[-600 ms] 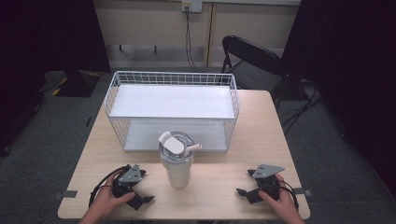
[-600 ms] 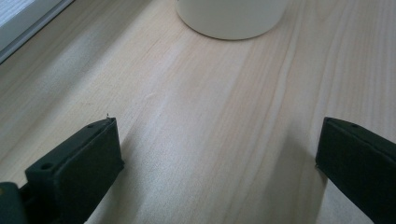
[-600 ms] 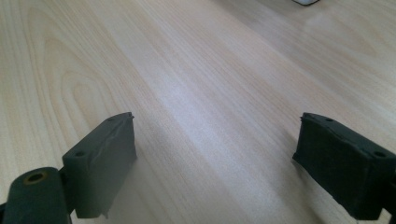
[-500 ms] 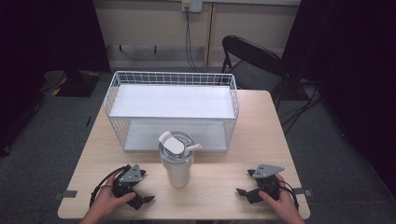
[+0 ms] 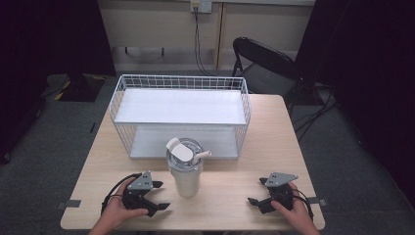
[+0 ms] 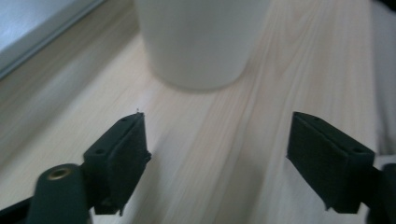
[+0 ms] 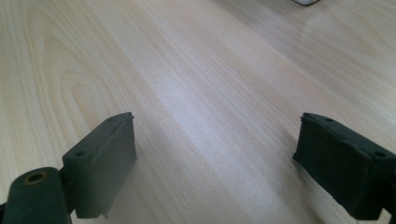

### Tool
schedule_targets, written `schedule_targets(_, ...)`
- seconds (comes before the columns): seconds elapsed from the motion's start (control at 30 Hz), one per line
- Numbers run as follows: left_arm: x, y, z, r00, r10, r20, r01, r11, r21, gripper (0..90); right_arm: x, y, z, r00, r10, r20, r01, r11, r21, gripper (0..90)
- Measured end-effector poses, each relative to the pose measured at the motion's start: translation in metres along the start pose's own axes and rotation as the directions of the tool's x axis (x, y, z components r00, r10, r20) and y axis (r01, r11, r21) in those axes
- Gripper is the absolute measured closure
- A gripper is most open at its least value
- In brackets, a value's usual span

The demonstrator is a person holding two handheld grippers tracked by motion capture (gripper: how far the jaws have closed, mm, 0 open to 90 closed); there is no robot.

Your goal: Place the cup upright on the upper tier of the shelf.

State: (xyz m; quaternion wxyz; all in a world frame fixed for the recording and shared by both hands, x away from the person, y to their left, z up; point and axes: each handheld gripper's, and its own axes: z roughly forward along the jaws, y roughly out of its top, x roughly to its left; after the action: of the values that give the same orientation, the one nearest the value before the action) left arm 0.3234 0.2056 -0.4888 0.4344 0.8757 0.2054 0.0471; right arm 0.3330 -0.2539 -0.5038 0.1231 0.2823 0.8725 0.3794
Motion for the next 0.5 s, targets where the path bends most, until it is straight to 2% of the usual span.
schedule_targets(0.07,-0.001,0.006,0.000,1.0000,0.002,-0.004,-0.002,0.9996,-0.027,16.0,0.000,0.000,0.000,1.0000,0.000,0.000,0.000,1.000,0.000,11.5)
schedule_targets(0.23,-0.001,0.013,0.002,0.9998,-0.017,-0.006,0.017,0.9981,-0.060,15.9,0.000,0.000,0.000,1.0000,0.000,0.000,0.000,1.000,0.001,11.5)
schedule_targets(0.27,0.000,0.015,0.003,0.9995,-0.030,0.004,0.030,0.9968,-0.074,16.0,0.000,0.000,0.000,1.0000,0.000,0.000,0.000,1.000,0.001,11.5)
schedule_targets(0.37,0.000,0.017,0.004,0.9996,-0.029,0.001,0.029,0.9955,-0.090,16.0,0.000,0.000,0.000,1.0000,0.000,0.000,0.000,1.000,0.001,11.5)
schedule_targets(0.5,0.002,0.020,0.003,0.9989,-0.047,0.006,0.047,0.9918,-0.119,16.0,0.000,0.000,0.000,1.0000,0.000,0.000,0.000,1.000,0.001,11.5)
